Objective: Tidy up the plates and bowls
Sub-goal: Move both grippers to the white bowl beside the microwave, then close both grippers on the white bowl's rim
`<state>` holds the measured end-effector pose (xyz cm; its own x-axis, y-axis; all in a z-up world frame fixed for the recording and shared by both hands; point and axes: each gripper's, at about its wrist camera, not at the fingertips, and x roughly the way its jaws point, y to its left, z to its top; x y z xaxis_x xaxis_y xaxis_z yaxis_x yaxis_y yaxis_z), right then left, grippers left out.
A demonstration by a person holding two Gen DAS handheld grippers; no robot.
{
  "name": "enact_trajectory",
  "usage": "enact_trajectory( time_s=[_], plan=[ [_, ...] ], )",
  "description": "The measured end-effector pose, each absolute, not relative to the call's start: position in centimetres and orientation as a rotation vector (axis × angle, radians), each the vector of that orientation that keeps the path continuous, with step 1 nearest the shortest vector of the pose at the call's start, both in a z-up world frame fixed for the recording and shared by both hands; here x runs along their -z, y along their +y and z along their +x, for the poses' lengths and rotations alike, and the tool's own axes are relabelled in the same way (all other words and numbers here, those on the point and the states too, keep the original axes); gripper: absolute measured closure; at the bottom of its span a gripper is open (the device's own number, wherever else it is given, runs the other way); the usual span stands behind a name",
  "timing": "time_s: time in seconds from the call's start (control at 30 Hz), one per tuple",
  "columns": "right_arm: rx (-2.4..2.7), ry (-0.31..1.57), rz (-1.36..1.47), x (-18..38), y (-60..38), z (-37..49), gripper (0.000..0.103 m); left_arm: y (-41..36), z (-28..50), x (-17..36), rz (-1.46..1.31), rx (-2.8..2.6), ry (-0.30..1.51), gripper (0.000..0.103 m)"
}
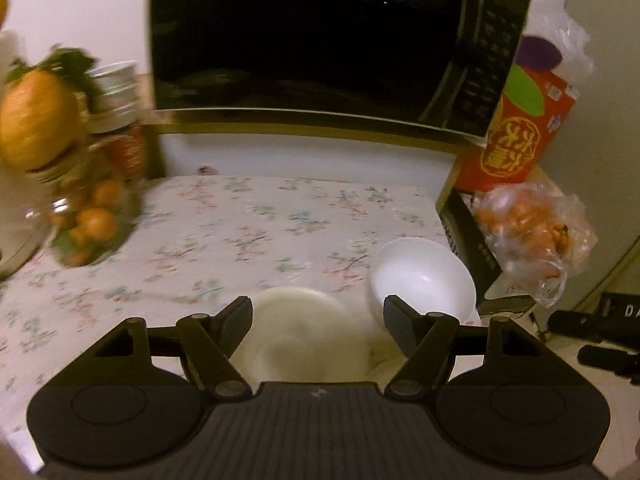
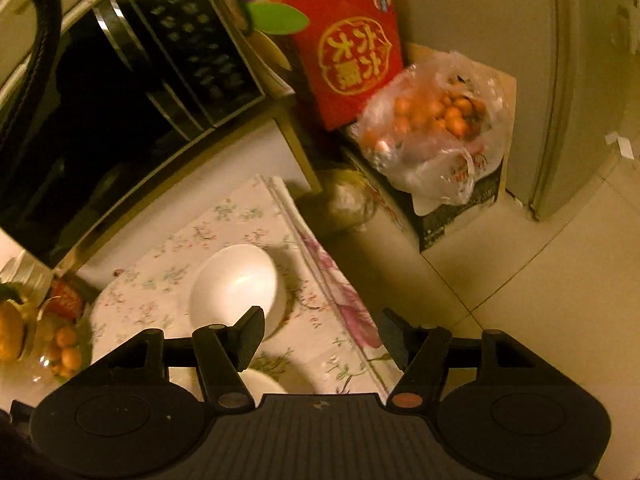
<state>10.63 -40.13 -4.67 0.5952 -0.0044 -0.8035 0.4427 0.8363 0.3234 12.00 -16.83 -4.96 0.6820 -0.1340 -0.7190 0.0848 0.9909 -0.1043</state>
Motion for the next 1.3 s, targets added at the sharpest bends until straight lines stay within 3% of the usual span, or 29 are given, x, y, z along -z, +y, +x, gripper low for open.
enact_trajectory(
  time_s=[0.17,0.23,0.33,0.57,0.7,0.77,0.8,0.83,0.9,1.3],
  plan=[
    [0.265,0.926,0.597,6.0,-41.0,12.0,0.042,-18.4,14.8,6.3,-0.087,0.129,0.845,0.034],
    [0.241,0.930,0.604,6.4,-40.7,12.6,0.043,-18.6,15.7,6.9,-0.120,0.134,0.872,0.043],
    [0.200,0.935,0.588,7.0,-40.1,13.7,0.043,-19.0,16.6,7.7,-0.134,0.145,0.893,0.047],
    [0.166,0.978,0.637,9.2,-38.9,16.4,0.056,-19.5,18.6,9.3,-0.148,0.148,0.931,0.056],
    [0.176,1.010,0.606,10.4,-37.9,17.8,0.069,-20.2,19.3,10.2,-0.128,0.162,0.955,0.067],
    [0.183,1.024,0.601,10.9,-37.8,18.0,0.077,-20.6,19.4,10.5,-0.100,0.179,0.964,0.079],
    [0.191,1.031,0.606,11.1,-37.9,18.0,0.085,-20.9,19.4,10.6,-0.084,0.189,0.966,0.091],
    [0.195,1.036,0.615,11.4,-38.0,18.0,0.092,-21.1,19.2,10.5,-0.071,0.200,0.967,0.093],
    [0.190,1.039,0.643,11.6,-38.2,18.0,0.096,-21.3,19.1,10.3,-0.055,0.201,0.963,0.097],
    [0.133,0.952,0.615,7.1,-37.4,16.6,0.097,-19.4,15.8,5.3,-0.093,0.177,0.864,0.099]
  ],
)
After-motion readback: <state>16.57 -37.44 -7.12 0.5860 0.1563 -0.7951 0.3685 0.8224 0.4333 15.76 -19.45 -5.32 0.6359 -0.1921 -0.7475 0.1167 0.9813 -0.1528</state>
